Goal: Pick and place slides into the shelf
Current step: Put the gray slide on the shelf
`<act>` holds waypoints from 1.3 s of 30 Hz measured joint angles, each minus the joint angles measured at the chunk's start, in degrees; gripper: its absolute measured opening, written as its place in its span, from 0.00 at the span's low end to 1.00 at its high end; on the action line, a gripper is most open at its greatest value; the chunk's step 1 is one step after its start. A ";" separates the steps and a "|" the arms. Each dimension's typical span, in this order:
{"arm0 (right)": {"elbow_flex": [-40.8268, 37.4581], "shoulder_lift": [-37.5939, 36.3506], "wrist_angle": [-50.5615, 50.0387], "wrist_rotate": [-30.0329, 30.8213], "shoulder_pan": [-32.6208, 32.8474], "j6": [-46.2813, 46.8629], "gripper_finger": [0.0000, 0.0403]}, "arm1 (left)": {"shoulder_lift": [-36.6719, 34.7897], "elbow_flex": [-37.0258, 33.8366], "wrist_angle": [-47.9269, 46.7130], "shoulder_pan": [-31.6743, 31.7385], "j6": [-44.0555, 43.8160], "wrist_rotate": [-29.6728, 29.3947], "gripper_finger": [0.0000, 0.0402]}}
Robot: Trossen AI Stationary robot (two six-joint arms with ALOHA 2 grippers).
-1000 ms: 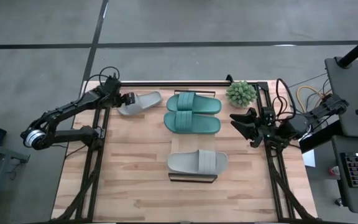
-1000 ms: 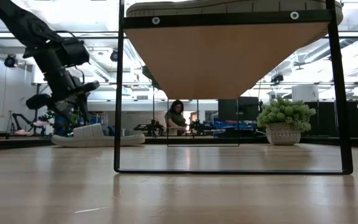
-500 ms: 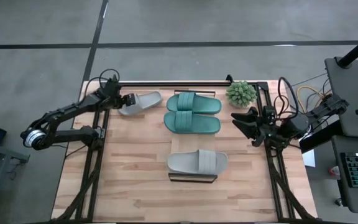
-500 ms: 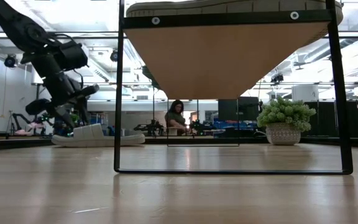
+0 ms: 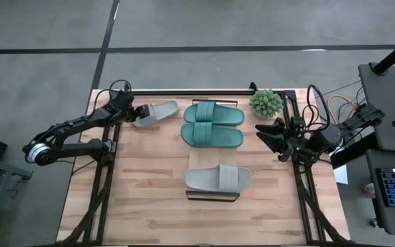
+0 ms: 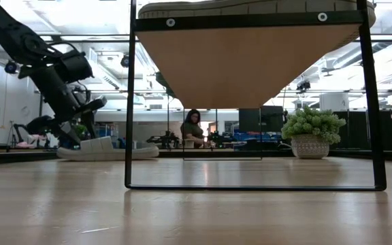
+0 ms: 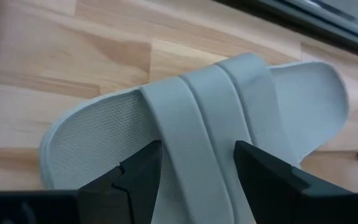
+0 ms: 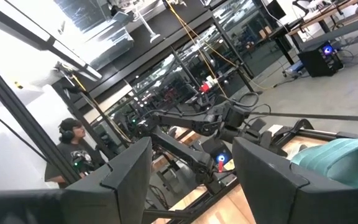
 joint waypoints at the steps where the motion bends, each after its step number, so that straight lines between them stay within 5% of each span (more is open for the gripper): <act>1: 0.00 0.00 0.00 0.00 -0.01 0.00 0.53 | 0.00 -0.02 0.52 0.00 0.02 0.07 0.47; 14: 0.00 0.02 0.00 0.00 0.01 0.00 0.53 | 0.04 -2.36 6.87 0.00 2.05 0.72 0.47; 26: 0.00 0.02 0.04 -0.02 0.01 0.00 0.53 | 0.02 -12.24 28.72 -0.01 1.52 6.52 0.47; 39: 0.00 0.02 0.13 -0.01 -0.01 0.00 0.53 | 0.02 -14.83 33.81 0.00 1.95 6.71 0.47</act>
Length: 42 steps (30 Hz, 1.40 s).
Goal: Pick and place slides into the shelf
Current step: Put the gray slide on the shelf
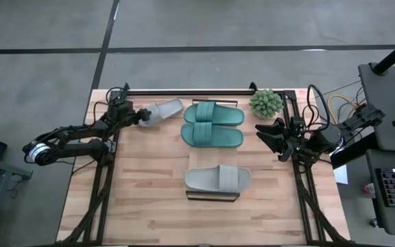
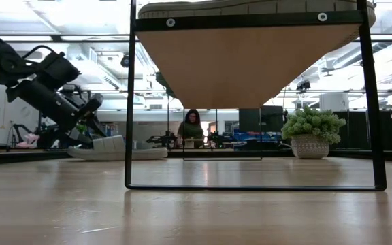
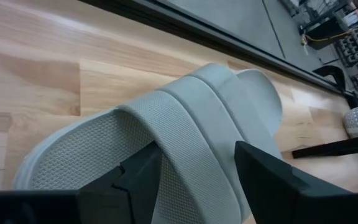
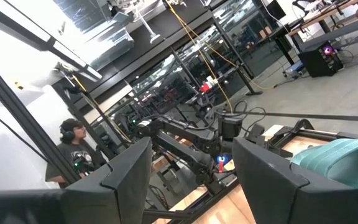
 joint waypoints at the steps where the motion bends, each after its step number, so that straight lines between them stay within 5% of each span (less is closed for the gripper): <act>1: 0.00 0.00 0.00 -0.01 0.00 0.00 0.53 | 0.02 -0.12 0.24 0.00 -0.28 -0.02 0.46; 16: 0.00 0.00 0.00 0.01 0.02 0.02 0.53 | 0.02 -0.47 0.46 -0.02 -0.25 -1.79 0.02; 28: 0.00 0.00 0.00 0.00 0.00 0.02 0.53 | -0.79 -0.60 3.28 -0.01 -1.47 -0.20 0.00; 42: 0.00 0.00 0.07 -0.02 0.01 0.02 0.53 | -10.39 -0.89 3.05 -0.02 -2.00 -0.22 0.00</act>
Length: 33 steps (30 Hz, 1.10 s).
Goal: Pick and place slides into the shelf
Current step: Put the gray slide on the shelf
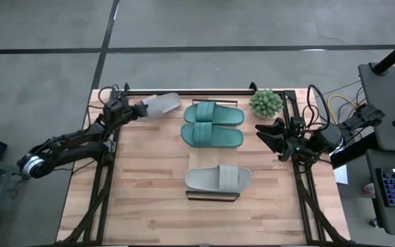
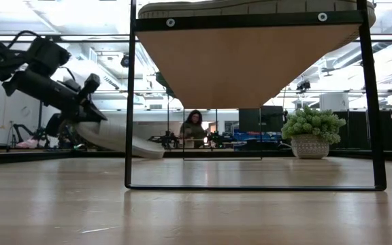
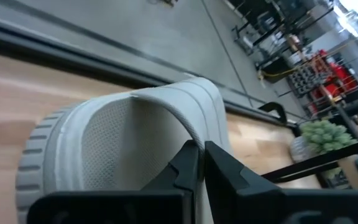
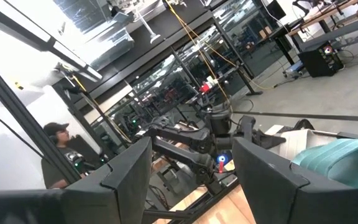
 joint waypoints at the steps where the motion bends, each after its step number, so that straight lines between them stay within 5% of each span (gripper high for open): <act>1: 0.00 0.00 0.00 0.02 0.01 0.00 0.53 | -0.62 -0.02 -0.04 0.00 -0.02 -0.04 0.00; 33: 0.00 0.00 -0.02 0.00 0.00 -0.09 0.53 | -22.28 0.66 0.98 0.01 -4.71 4.22 0.00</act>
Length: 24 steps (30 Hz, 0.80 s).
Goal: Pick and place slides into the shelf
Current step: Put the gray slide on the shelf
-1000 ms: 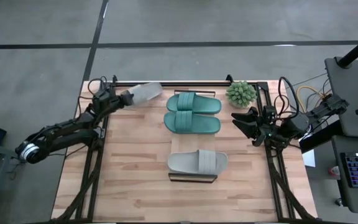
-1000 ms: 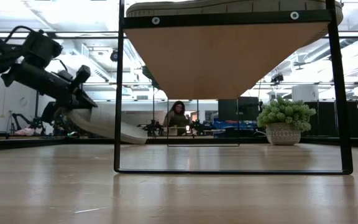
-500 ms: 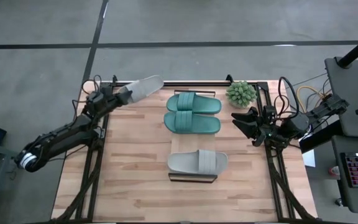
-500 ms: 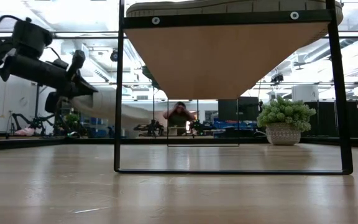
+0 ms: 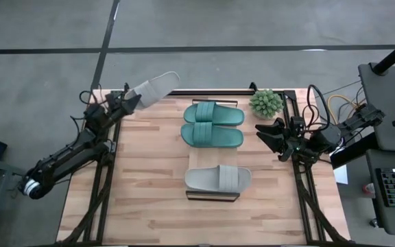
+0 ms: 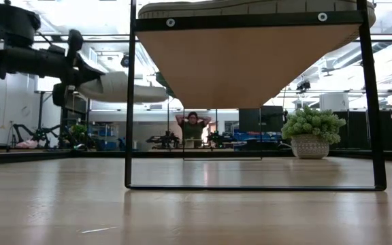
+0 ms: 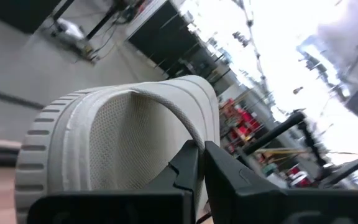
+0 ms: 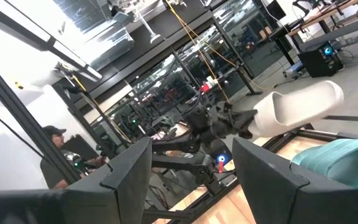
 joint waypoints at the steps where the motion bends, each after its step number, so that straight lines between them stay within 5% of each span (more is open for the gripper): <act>1: 0.00 0.00 0.00 0.00 0.01 -0.02 0.53 | -0.53 0.00 0.77 -0.01 -0.32 0.03 0.00; 24: 0.00 0.11 -0.02 0.02 0.00 -0.13 0.53 | -8.80 3.43 12.78 -0.05 -10.19 0.27 0.00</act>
